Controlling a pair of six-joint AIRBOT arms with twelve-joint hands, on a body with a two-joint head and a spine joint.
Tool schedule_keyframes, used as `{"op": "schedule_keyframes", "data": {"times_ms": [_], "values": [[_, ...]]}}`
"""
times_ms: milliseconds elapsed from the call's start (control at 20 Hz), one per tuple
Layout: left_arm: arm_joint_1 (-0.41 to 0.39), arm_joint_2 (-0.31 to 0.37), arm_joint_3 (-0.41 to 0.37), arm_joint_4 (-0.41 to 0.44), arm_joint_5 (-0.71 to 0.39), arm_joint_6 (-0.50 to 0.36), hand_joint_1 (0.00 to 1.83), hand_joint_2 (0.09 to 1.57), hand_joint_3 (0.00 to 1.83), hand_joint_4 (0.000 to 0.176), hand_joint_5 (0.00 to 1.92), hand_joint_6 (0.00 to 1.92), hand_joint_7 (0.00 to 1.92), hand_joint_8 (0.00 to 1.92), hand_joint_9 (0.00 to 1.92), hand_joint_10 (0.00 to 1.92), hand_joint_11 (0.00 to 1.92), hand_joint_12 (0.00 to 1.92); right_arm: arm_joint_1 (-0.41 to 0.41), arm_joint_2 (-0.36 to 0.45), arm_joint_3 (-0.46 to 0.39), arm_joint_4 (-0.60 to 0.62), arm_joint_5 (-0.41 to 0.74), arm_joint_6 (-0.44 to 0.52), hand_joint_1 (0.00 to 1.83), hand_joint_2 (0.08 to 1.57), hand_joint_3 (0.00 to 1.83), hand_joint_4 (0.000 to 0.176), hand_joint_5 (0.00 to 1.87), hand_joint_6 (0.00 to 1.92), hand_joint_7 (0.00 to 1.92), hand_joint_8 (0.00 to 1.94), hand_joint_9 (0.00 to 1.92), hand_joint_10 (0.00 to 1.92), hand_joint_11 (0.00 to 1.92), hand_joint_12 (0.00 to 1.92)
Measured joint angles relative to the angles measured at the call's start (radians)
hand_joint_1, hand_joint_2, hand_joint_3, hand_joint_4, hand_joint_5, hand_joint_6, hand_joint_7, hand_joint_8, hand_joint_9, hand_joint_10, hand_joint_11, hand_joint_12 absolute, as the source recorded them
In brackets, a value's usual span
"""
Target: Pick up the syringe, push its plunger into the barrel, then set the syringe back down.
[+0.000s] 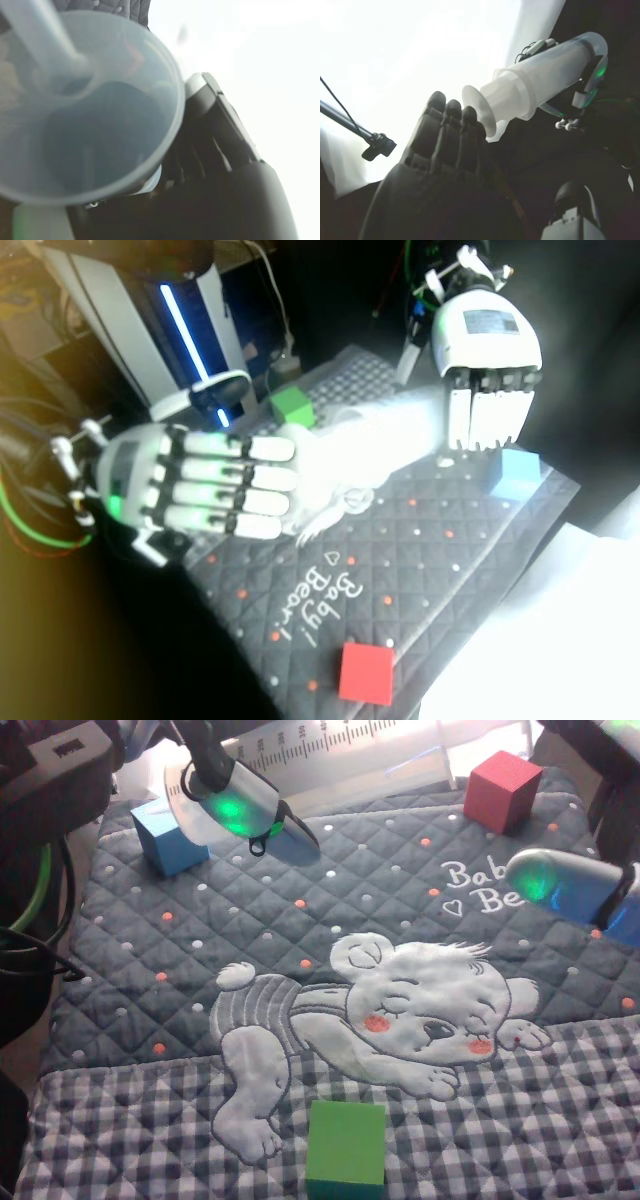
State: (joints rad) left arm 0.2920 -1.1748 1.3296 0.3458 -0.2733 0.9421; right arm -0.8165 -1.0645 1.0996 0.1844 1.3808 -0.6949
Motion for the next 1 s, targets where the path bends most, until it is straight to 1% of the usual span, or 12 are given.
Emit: {"op": "schedule_keyframes", "data": {"times_ms": [100, 250, 350, 400, 550, 600, 750, 850, 900, 1000], "values": [[0.000, -0.006, 0.000, 0.000, -0.002, 0.000, 1.56, 1.13, 0.01, 0.176, 1.02, 1.92, 1.29, 1.92, 1.42, 1.92, 1.50, 1.92, 0.003, -0.002, 0.000, -0.014, -0.010, 0.000, 0.07, 0.92, 0.00, 0.000, 0.20, 0.00, 0.25, 0.00, 0.22, 0.00, 0.22, 0.03], [-0.001, -0.008, 0.000, 0.006, -0.008, -0.001, 1.58, 1.11, 0.00, 0.176, 1.04, 1.92, 1.30, 1.92, 1.44, 1.92, 1.51, 1.92, 0.003, -0.008, 0.000, -0.045, -0.011, 0.002, 0.10, 0.92, 0.00, 0.000, 0.18, 0.00, 0.23, 0.00, 0.21, 0.00, 0.20, 0.02], [-0.006, -0.010, -0.002, 0.008, -0.006, 0.000, 1.58, 1.10, 0.00, 0.176, 1.06, 1.92, 1.32, 1.92, 1.45, 1.92, 1.51, 1.92, 0.004, -0.013, 0.000, -0.047, -0.015, 0.003, 0.09, 0.92, 0.00, 0.000, 0.19, 0.00, 0.24, 0.00, 0.23, 0.01, 0.22, 0.03], [-0.009, -0.010, -0.001, 0.009, -0.004, 0.000, 1.59, 1.10, 0.00, 0.176, 1.08, 1.92, 1.34, 1.92, 1.47, 1.92, 1.52, 1.92, 0.006, -0.013, 0.000, -0.045, -0.016, 0.003, 0.11, 0.92, 0.00, 0.001, 0.19, 0.00, 0.24, 0.00, 0.22, 0.01, 0.21, 0.03], [-0.014, -0.012, -0.001, 0.010, -0.005, 0.000, 1.58, 1.10, 0.00, 0.176, 1.09, 1.92, 1.34, 1.92, 1.45, 1.92, 1.51, 1.92, 0.010, -0.013, 0.000, -0.044, -0.010, 0.007, 0.11, 0.91, 0.00, 0.003, 0.20, 0.01, 0.24, 0.00, 0.23, 0.00, 0.20, 0.02], [-0.014, -0.012, -0.002, 0.010, -0.003, 0.000, 1.59, 1.10, 0.00, 0.176, 1.10, 1.92, 1.34, 1.92, 1.46, 1.92, 1.52, 1.92, 0.010, -0.013, 0.001, -0.043, -0.011, 0.009, 0.10, 0.92, 0.00, 0.000, 0.20, 0.00, 0.25, 0.00, 0.23, 0.01, 0.21, 0.03], [-0.014, -0.012, -0.002, 0.016, 0.001, 0.000, 1.58, 1.10, 0.00, 0.176, 1.09, 1.92, 1.35, 1.92, 1.47, 1.92, 1.53, 1.92, 0.010, -0.013, 0.002, -0.044, -0.013, 0.014, 0.10, 0.91, 0.00, 0.000, 0.19, 0.00, 0.24, 0.00, 0.22, 0.00, 0.21, 0.03], [-0.014, -0.012, -0.001, 0.027, 0.008, -0.001, 1.59, 1.10, 0.00, 0.176, 1.09, 1.92, 1.37, 1.92, 1.48, 1.92, 1.52, 1.92, 0.010, -0.005, 0.002, -0.050, -0.022, 0.018, 0.12, 0.90, 0.00, 0.000, 0.21, 0.01, 0.26, 0.01, 0.22, 0.00, 0.20, 0.02], [-0.013, -0.012, -0.001, 0.028, 0.010, -0.003, 1.57, 1.10, 0.00, 0.176, 1.09, 1.92, 1.37, 1.92, 1.47, 1.92, 1.52, 1.92, 0.010, 0.004, 0.002, -0.057, -0.028, 0.018, 0.11, 0.93, 0.01, 0.000, 0.21, 0.01, 0.25, 0.00, 0.22, 0.00, 0.21, 0.02], [-0.013, -0.019, 0.004, 0.031, 0.014, -0.012, 1.58, 1.10, 0.00, 0.176, 1.08, 1.92, 1.39, 1.92, 1.47, 1.92, 1.49, 1.92, 0.010, 0.023, 0.003, -0.069, -0.035, 0.018, 0.08, 0.92, 0.00, 0.000, 0.19, 0.00, 0.21, 0.00, 0.19, 0.00, 0.18, 0.01]]}}
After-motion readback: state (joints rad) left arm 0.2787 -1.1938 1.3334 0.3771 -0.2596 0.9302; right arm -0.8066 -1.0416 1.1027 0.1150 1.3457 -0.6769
